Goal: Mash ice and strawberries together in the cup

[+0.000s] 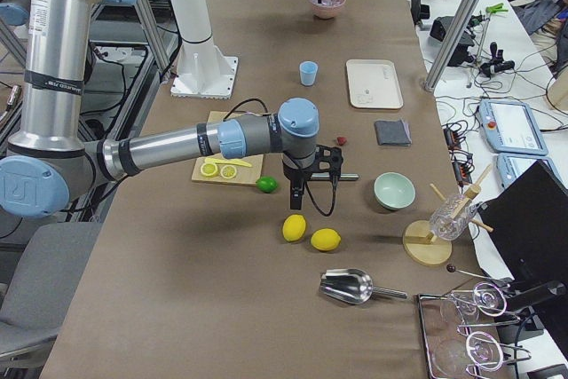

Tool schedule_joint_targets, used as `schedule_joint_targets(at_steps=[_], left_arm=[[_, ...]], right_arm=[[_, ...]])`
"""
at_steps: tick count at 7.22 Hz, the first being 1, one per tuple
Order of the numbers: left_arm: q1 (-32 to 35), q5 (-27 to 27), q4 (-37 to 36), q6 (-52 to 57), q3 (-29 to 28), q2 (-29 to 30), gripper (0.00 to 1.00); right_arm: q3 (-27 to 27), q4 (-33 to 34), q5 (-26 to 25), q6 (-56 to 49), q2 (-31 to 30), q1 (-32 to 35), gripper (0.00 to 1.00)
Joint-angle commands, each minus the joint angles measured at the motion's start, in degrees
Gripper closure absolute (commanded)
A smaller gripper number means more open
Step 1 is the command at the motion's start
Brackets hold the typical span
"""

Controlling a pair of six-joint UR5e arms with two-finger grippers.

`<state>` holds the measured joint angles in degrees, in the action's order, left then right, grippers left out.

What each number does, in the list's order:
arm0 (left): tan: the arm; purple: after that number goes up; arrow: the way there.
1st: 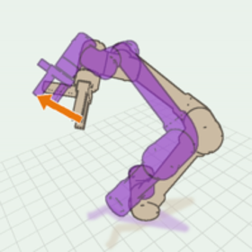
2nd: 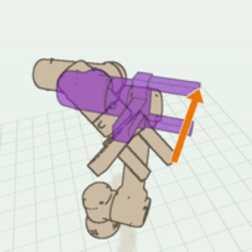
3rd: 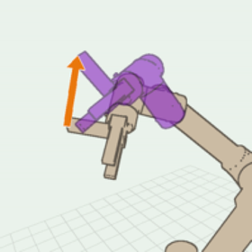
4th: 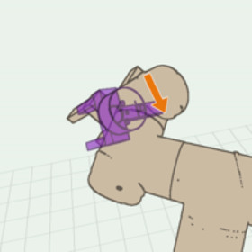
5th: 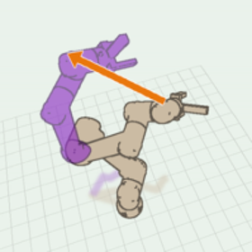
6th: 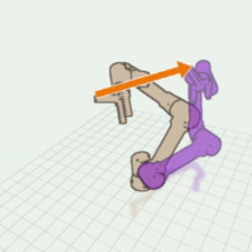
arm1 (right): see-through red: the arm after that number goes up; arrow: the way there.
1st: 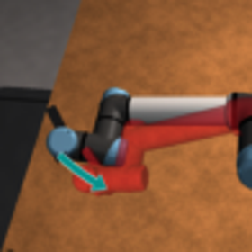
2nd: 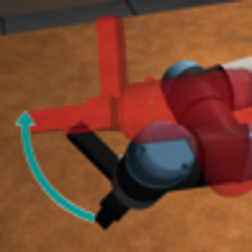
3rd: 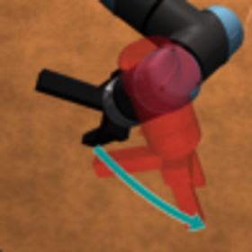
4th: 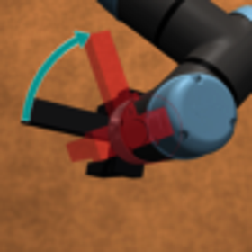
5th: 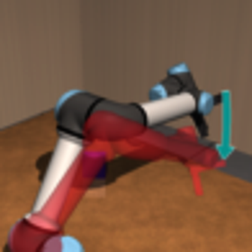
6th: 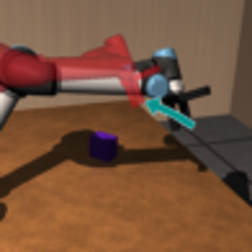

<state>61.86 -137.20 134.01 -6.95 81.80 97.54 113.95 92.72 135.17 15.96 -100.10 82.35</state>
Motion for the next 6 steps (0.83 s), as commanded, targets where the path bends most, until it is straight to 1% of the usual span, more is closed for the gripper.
schedule_joint_targets(at_steps=[1, 2, 4, 5, 6], left_arm=[[-0.2, 1.0, -0.6, 0.1, -0.1, 0.0, 0.04], [-0.3, 1.6, -0.6, 0.0, 0.0, 0.0, 0.15], [-1.1, 2.5, -0.6, 0.0, 0.2, 0.0, 0.75], [-1.2, 2.7, -0.6, 0.0, 0.4, -0.1, 1.00], [-1.1, 2.7, -0.6, -0.1, 0.5, -0.1, 1.00]], right_arm=[[0.2, 0.0, 0.0, 0.0, -0.1, 0.0, 0.00], [0.6, 0.0, 0.1, 0.0, -0.5, 0.0, 0.00], [0.7, 0.0, 0.1, 0.0, -0.7, 0.0, 0.00], [0.7, 0.0, 0.1, 0.0, -0.7, 0.0, 0.00], [0.7, 0.0, 0.1, 0.0, -0.7, 0.0, 0.00]])
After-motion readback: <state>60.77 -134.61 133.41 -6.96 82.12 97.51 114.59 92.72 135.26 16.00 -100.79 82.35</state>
